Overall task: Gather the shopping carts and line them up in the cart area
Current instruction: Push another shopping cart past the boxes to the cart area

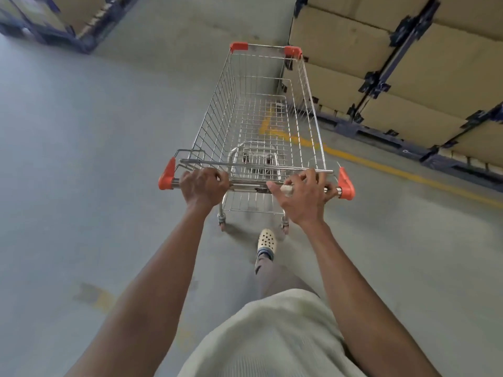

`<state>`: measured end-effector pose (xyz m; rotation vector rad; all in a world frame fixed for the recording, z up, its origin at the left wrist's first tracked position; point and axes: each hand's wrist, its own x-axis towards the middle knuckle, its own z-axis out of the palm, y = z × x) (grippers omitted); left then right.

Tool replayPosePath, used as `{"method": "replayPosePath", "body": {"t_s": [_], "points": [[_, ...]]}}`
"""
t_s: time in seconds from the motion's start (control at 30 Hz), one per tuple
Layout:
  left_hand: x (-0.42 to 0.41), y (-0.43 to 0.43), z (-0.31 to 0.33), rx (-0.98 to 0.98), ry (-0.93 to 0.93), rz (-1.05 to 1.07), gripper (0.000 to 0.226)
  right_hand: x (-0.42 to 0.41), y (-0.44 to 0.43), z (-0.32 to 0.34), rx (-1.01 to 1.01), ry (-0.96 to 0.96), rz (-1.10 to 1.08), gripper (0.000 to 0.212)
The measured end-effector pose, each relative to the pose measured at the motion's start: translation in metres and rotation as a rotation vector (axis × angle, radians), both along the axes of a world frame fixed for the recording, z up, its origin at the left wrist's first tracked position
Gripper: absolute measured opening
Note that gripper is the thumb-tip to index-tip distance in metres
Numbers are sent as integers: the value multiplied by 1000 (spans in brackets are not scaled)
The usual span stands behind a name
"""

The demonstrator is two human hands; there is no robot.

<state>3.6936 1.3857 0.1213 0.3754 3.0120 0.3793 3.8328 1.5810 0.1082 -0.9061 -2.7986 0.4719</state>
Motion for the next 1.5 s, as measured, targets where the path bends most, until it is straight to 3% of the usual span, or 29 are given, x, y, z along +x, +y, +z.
{"method": "replayPosePath", "body": {"t_s": [0.27,0.6,0.77,1.0,1.5], "points": [[-167,57,0,17,17,50,48,-181,71,9,-77,-126,125,75],[-333,99,-12,42,-1,170,54,-395,128,16,-30,-214,187,89],[-422,99,-14,36,72,185,51,-511,124,10,-18,-115,151,73],[-548,78,-9,-16,13,163,53,-654,98,10,-40,-105,213,60],[-760,18,-10,0,79,426,55,-925,42,6,-8,-98,472,57]]}}
